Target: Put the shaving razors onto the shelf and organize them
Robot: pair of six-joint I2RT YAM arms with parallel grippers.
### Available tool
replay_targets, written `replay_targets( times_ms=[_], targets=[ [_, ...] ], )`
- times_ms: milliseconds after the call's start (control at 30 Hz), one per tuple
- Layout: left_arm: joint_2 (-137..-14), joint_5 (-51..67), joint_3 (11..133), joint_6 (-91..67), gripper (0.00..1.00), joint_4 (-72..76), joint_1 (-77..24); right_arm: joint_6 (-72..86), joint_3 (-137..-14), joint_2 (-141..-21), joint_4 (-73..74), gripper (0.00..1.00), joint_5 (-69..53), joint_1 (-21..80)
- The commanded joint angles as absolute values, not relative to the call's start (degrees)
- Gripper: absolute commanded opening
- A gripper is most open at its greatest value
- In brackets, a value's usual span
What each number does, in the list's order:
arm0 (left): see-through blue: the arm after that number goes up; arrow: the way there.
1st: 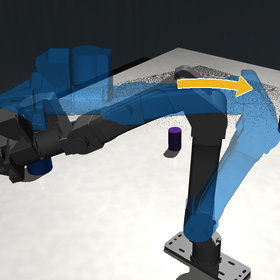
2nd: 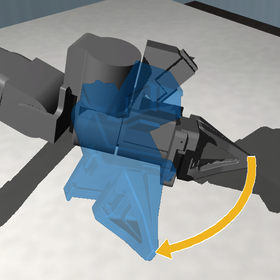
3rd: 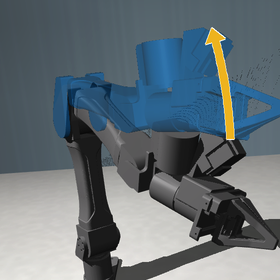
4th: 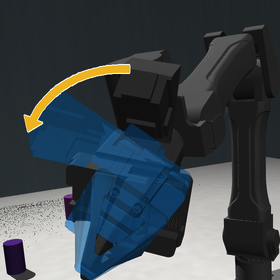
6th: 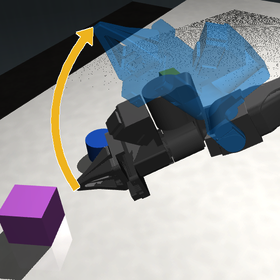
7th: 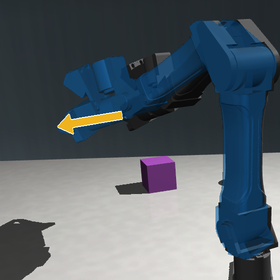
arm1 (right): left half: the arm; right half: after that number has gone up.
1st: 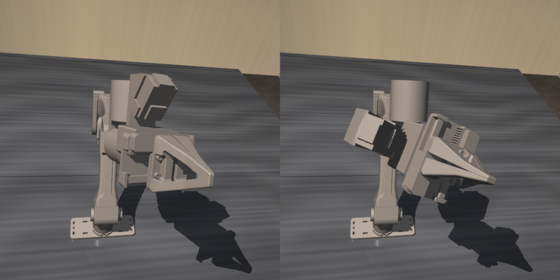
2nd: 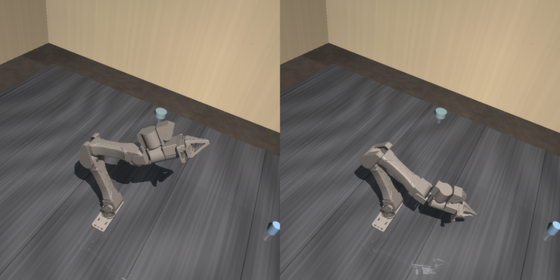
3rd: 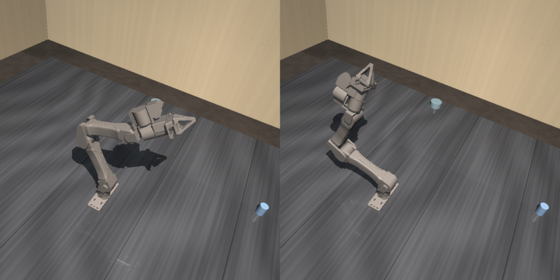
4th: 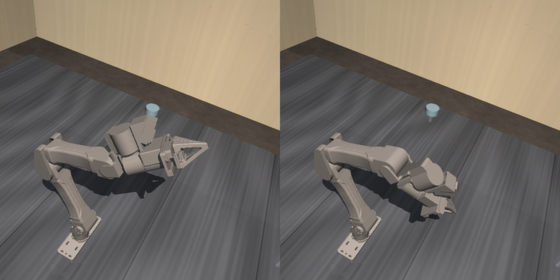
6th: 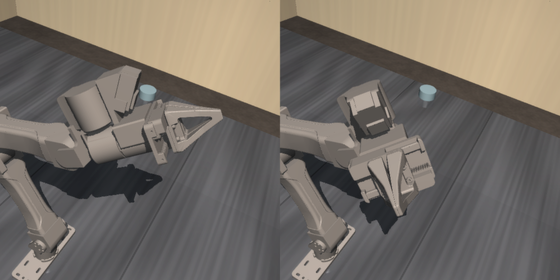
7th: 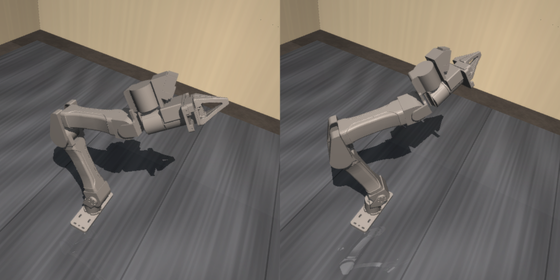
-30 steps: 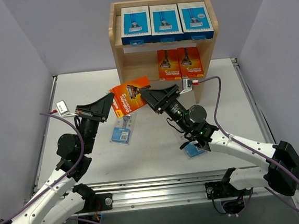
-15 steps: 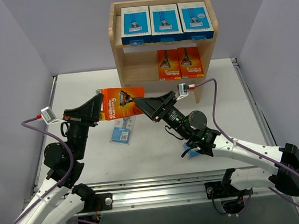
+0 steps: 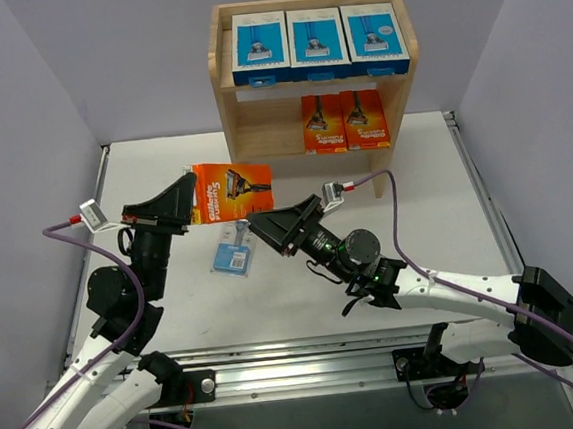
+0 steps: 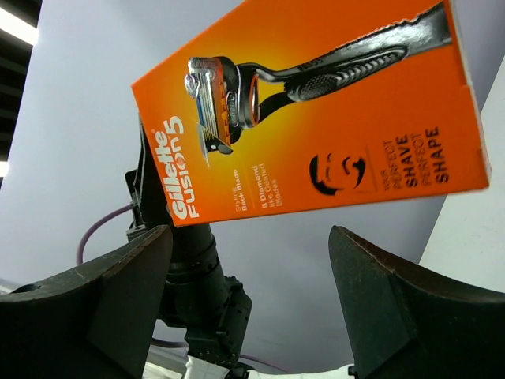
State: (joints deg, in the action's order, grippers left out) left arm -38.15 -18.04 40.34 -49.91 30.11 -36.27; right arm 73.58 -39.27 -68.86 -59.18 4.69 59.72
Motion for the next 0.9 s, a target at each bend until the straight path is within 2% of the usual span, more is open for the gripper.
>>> replay_targets(
  times_ms=[0, 367, 533, 867],
  targets=[
    [-38.41, -19.07, 43.94, -50.45, 0.02, 33.93, -36.12, 76.28, -39.72, -71.80, -68.98, 0.76, 4.66, 60.21],
    [-36.92, -18.63, 42.98, -51.86, 0.02, 32.17, -36.21, 77.43, -43.60, -77.43, -71.72, 0.78, 2.46, 58.80],
    [-36.30, -18.98, 41.66, -53.16, 0.02, 32.43, -36.21, 78.31, -39.03, -76.90, -77.68, 0.79, 6.15, 58.89],
    [-33.75, -18.54, 40.08, -58.36, 0.02, 28.57, -36.21, 80.77, -41.92, -81.91, -83.93, 0.79, 7.65, 55.99]
  ],
)
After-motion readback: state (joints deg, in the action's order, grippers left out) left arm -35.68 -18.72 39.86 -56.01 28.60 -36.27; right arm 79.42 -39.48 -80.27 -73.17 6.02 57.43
